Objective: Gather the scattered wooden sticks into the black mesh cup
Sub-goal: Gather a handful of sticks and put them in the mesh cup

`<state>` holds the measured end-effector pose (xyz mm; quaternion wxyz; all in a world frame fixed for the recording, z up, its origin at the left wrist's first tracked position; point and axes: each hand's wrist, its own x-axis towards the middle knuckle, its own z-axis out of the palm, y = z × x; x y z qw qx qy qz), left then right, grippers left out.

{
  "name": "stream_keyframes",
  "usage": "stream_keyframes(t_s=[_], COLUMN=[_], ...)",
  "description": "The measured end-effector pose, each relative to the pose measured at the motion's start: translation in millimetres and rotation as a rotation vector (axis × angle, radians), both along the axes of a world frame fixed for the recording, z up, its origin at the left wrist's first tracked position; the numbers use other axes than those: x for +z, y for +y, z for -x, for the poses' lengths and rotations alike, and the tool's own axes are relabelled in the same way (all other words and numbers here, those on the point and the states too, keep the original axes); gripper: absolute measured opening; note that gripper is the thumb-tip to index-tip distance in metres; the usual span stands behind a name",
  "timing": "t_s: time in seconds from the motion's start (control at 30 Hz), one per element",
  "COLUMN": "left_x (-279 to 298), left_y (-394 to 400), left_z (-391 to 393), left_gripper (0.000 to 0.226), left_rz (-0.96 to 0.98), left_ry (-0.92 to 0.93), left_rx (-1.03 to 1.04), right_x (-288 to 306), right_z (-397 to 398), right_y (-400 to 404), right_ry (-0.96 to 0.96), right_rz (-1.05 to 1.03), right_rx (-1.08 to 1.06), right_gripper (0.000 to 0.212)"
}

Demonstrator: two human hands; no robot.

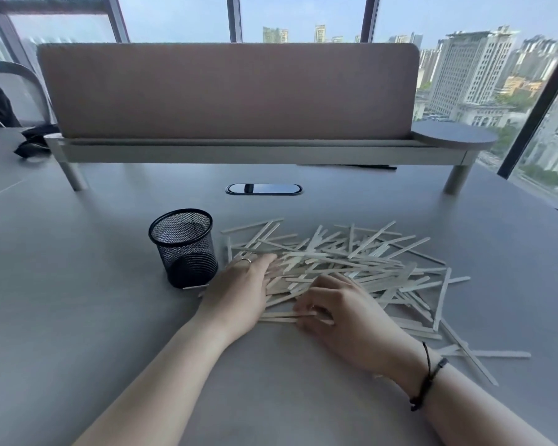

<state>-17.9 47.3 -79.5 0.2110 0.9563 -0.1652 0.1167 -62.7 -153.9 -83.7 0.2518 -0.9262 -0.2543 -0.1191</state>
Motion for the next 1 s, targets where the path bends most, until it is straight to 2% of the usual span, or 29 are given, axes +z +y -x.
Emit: stream_keyframes(t_s=[0.13,0.27,0.53,0.6,0.73,0.83,1.0], left_x=[3.7,6.1,14.1,18.8,20.6,18.6,13.4], left_y=[-1.9,1.2,9.1,8.9,13.8,15.3,17.7], left_z=[1.2,0.6,1.2,1.9,0.9,-0.5,-6.5], left_gripper=[0.062,0.061,0.023,0.028,0.053,0.061,0.034], left_rz=[-0.068,-0.110,-0.014,0.017,0.058,0.054,0.218], left_ry=[-0.056,-0.151,-0.174,-0.186,-0.180,-0.198,-0.233], left_rx=[0.017,0.017,0.093,0.120,0.139,0.179,0.195], right_x=[-1.1,-1.5,-1.0,-1.0,-0.5,0.5,-0.3], right_z=[-1.0,-0.6,0.3,0.8,2.1,3.2,3.3], right_y=[-0.6,0.3,-0.3,0.2,0.8,1.3,2.3], right_ry=[0.007,0.017,0.058,0.059,0.064,0.070,0.060], right_rz=[-0.037,-0.048,-0.067,-0.079,-0.079,-0.082,-0.072], right_rx=[-0.031,-0.020,-0.031,-0.037,-0.035,-0.034,-0.042], right_gripper=[0.016,0.018,0.022,0.021,0.022,0.023,0.026])
